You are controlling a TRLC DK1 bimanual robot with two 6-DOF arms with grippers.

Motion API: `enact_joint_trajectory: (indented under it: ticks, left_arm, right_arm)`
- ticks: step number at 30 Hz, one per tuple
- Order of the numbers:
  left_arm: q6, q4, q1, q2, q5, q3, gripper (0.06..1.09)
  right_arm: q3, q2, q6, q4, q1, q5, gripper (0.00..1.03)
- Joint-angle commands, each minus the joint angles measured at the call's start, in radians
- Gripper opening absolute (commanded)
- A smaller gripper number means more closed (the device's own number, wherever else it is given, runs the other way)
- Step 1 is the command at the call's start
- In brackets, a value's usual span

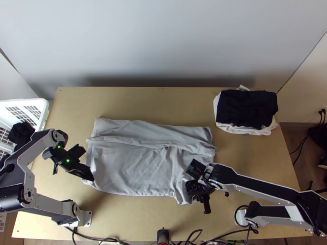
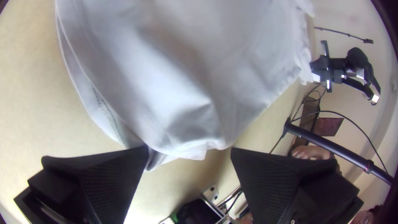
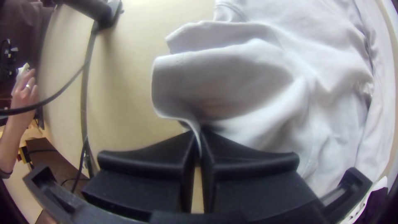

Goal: Fold the t-shirt

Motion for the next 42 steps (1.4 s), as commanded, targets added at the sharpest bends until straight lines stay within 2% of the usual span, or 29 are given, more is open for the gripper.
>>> enact_joint_trajectory:
  ticks: [1, 3, 4, 5, 6, 10, 15, 20, 23, 31, 42]
  left_arm:
    - [0.012, 0.048, 0.013, -0.016, -0.046, -0.051, 0.96]
    - [0.012, 0.154, 0.012, -0.05, 0.009, -0.104, 0.74]
    - [-0.005, 0.246, 0.01, -0.068, 0.04, -0.136, 0.53]
    - [-0.056, 0.323, 0.007, -0.08, 0.046, -0.162, 0.28]
    - [-0.081, 0.359, 0.006, -0.083, 0.052, -0.171, 0.09]
    - [-0.122, 0.373, 0.013, -0.068, 0.067, -0.165, 0.09]
    - [-0.088, 0.304, 0.019, -0.091, 0.096, -0.113, 0.09]
    - [-0.061, 0.123, 0.062, -0.056, 0.262, 0.073, 0.09]
    - [-0.05, 0.034, 0.073, -0.016, 0.313, 0.16, 0.1]
    - [-0.002, 0.019, 0.121, -0.011, 0.368, 0.208, 0.1]
    - [0.016, 0.019, 0.187, 0.013, 0.369, 0.245, 0.1]
  right_arm:
    - [0.023, 0.016, 0.002, 0.002, -0.002, -0.003, 0.03]
    - [0.026, 0.014, 0.004, -0.001, -0.002, -0.003, 0.03]
    - [0.028, 0.011, 0.007, -0.002, -0.004, -0.003, 0.03]
    - [0.026, 0.01, 0.01, -0.004, -0.004, -0.002, 0.03]
    - [0.026, 0.008, 0.011, -0.007, -0.004, -0.003, 0.03]
    - [0.02, 0.004, 0.019, -0.011, -0.004, -0.003, 0.03]
    - [0.071, -0.015, 0.02, -0.025, -0.025, -0.005, 0.03]
    - [0.155, -0.045, 0.022, -0.041, -0.102, -0.041, 0.03]
    - [0.172, -0.056, 0.022, -0.048, -0.148, -0.052, 0.03]
    - [0.112, -0.114, 0.03, -0.053, -0.226, -0.06, 0.03]
    - [0.063, -0.179, 0.036, -0.053, -0.414, -0.08, 0.03]
